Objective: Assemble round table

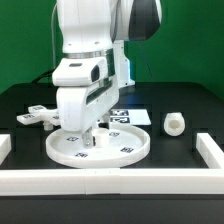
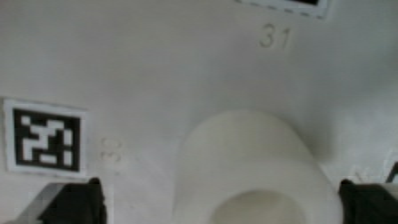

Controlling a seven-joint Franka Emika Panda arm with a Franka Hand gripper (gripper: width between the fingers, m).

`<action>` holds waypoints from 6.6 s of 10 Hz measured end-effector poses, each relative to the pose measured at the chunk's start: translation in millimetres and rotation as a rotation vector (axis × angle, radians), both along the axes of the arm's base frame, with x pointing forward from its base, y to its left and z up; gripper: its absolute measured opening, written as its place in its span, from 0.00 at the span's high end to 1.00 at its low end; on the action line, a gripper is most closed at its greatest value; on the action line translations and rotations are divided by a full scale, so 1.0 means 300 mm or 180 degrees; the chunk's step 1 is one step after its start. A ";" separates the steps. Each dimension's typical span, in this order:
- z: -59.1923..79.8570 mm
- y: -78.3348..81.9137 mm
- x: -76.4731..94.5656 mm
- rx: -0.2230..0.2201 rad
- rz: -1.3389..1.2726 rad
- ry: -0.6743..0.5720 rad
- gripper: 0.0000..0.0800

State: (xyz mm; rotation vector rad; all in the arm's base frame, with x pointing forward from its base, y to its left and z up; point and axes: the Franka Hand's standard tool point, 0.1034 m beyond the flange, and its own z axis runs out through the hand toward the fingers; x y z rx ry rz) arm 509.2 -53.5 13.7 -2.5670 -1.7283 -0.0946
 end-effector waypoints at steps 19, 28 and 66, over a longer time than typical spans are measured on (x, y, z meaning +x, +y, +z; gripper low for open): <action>-0.001 0.282 0.184 0.0118 0.0288 -0.0104 0.49; 0.088 0.280 0.197 0.0081 -0.0008 -0.0149 0.19; 0.013 0.543 -0.180 -0.1160 -0.4067 0.3065 0.19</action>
Offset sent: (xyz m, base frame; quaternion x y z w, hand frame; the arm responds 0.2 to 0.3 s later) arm 0.0000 0.0000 0.0000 0.0000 0.0000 0.0000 1.0000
